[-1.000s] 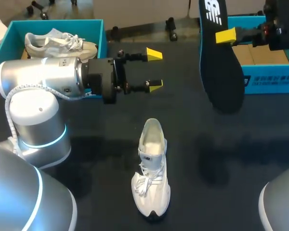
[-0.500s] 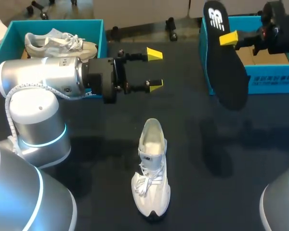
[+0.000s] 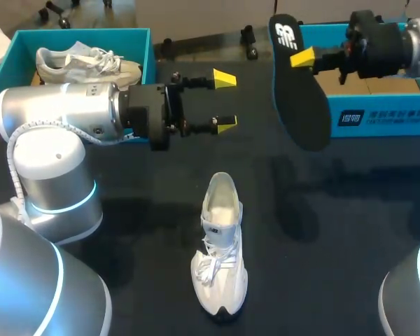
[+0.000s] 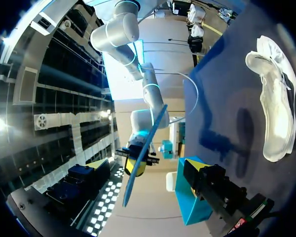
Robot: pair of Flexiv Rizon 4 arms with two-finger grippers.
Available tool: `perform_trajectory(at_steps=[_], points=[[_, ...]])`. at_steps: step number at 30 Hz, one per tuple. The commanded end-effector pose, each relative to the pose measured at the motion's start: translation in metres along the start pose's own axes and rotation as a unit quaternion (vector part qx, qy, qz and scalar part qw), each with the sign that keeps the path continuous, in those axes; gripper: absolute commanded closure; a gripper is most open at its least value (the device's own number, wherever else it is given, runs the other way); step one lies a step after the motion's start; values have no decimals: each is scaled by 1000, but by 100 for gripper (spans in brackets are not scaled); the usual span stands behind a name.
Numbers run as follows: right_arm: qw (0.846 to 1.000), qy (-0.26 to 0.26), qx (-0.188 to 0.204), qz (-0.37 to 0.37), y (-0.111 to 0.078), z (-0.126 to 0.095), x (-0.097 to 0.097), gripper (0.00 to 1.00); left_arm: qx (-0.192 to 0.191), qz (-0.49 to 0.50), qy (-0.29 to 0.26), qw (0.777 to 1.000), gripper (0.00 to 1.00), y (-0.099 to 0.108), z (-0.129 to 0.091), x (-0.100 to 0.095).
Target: Take the shoe out of the shoebox, open the shoe tongue, remove and reinsert the insole, then place the shoe into the shoebox
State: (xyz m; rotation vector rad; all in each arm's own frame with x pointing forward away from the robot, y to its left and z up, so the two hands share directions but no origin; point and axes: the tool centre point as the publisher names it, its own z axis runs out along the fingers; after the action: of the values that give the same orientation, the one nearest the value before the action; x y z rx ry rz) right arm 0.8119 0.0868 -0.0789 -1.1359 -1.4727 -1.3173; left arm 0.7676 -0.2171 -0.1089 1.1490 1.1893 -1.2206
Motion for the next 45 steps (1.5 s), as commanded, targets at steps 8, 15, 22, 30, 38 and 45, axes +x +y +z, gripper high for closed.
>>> perform_trajectory(at_steps=[8, 15, 22, 30, 38, 45], points=[[1000, 4, -5, 8, 6, 19, -5, 100, -1, 1, 0, 1000, 0, 0, 1, 0], [1000, 9, 5, 14, 11, 32, -4, 100, -1, 1, 0, 1000, 0, 0, 1, 0], [1000, 15, 1, 19, 13, 60, -11, 100, 0, 21, 3, 1000, 0, 1, 7, 2], [999, 16, -6, 42, 8, 77, -18, 100, -5, 23, 5, 1000, 0, 7, 12, 4], [999, 18, -9, 45, 7, 77, -18, 100, -9, 24, 9, 1000, 0, 9, 13, 5], [999, 18, -9, 45, 7, 77, -18, 100, -12, 29, 9, 999, 0, 10, 14, 5]])
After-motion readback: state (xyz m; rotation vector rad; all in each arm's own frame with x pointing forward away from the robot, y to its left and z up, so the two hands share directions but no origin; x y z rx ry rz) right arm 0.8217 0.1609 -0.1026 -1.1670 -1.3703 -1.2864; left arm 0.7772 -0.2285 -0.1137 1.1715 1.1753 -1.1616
